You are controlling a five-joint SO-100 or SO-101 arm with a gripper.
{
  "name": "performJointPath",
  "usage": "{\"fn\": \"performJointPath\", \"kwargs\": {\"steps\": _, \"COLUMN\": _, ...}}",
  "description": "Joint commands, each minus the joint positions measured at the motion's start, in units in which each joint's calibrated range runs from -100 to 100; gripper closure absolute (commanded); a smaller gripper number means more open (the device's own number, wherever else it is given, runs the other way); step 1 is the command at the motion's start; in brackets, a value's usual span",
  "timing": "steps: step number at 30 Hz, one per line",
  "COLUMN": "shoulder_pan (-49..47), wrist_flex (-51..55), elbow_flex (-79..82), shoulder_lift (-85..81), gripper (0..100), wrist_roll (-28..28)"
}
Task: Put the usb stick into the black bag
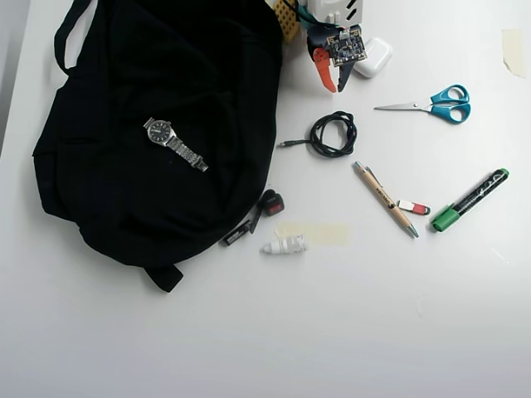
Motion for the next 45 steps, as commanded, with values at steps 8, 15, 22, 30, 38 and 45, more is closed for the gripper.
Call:
{"fn": "performJointPath", "kwargs": {"steps": 8, "shoulder_pan": -0.9, "wrist_flex": -2.8, "elbow_flex": 3.4, "shoulder_lift": -1.0, "gripper": 98, "wrist_roll": 2.6}}
{"fn": "performJointPath", "kwargs": {"steps": 15, "shoulder_pan": -1.1, "wrist_flex": -2.8, "elbow_flex": 3.4, "shoulder_lift": -1.0, "gripper": 98, "wrist_roll": 2.6}}
{"fn": "performJointPath", "kwargs": {"steps": 22, "shoulder_pan": -1.1, "wrist_flex": -2.8, "elbow_flex": 3.4, "shoulder_lift": -1.0, "gripper": 98, "wrist_roll": 2.6}}
{"fn": "performJointPath", "kwargs": {"steps": 30, "shoulder_pan": -1.1, "wrist_flex": -2.0, "elbow_flex": -1.9, "shoulder_lift": -0.8, "gripper": 98, "wrist_roll": 2.2}}
{"fn": "performJointPath", "kwargs": {"steps": 38, "shoulder_pan": -1.2, "wrist_flex": -2.0, "elbow_flex": -7.4, "shoulder_lift": -0.8, "gripper": 98, "wrist_roll": 2.2}}
{"fn": "performJointPath", "kwargs": {"steps": 45, "shoulder_pan": -1.3, "wrist_flex": -2.0, "elbow_flex": -15.9, "shoulder_lift": -0.7, "gripper": 98, "wrist_roll": 2.2}}
